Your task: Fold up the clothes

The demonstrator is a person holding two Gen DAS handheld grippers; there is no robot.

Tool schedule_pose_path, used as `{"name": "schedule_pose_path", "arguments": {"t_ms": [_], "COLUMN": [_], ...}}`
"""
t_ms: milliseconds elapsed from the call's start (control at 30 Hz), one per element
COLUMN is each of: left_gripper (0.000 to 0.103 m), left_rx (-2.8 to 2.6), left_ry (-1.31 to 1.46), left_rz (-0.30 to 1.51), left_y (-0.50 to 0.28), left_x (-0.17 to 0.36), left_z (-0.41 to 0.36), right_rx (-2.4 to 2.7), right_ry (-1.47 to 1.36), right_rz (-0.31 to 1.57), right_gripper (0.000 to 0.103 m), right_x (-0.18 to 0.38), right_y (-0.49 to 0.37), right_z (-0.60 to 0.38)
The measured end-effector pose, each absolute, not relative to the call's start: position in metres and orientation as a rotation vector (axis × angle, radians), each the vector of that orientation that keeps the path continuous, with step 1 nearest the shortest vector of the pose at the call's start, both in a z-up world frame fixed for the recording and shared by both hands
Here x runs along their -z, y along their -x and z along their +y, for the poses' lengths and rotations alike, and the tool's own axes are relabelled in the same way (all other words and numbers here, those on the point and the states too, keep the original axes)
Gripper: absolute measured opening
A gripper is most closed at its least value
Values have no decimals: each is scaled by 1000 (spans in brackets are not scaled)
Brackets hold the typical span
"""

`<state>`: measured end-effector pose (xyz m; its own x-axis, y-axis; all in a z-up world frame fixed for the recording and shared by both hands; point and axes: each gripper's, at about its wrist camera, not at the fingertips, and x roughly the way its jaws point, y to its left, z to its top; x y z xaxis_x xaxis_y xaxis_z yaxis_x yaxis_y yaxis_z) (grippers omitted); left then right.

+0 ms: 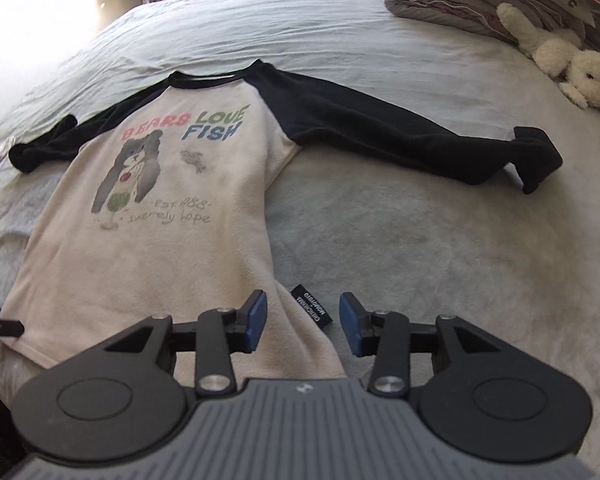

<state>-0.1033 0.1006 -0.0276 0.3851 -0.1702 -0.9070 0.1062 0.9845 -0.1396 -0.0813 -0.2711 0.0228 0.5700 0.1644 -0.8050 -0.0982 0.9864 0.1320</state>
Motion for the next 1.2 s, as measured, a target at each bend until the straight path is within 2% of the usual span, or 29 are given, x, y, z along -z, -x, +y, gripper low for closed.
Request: {"name": "schedule_pose_path", "arguments": {"t_ms": [67,333,533,567,600,633,767,1067,1200], "left_gripper": [8,6,6,6,6,6,6,6,6], "left_rx": [173,122,74,74,76,76,80,118,108], "left_ry": [55,11,-24,-27,-23,-20,-9,36,3], "left_rz": [1151,1026,1005,1008,1013,1016,990,888,955], "left_y": [107,131,139,140,141,142,148,159,155], "left_x": [26,0,-2,0,1,3,-3,-43,-25], "left_z": [99,98,103,103,103,103,103,110,108], "right_rx": [-133,-56,-95,-101,-118,-136,-152,-176,-182], "right_ry": [-129,-176,-171,-156,-144,-131,-72,-22,32], "right_rz": [947,1030,1053,1050,1051,1051,1029,891,957], "right_gripper": [44,44,43,41,27,9,9,9,9], "right_x": [-24,-4,13,14,14,14,4,-61,-48], "right_y": [84,90,97,99,100,101,109,128,123], "right_z": [-283,-301,-291,-288,-285,-282,-278,-284,-274]}}
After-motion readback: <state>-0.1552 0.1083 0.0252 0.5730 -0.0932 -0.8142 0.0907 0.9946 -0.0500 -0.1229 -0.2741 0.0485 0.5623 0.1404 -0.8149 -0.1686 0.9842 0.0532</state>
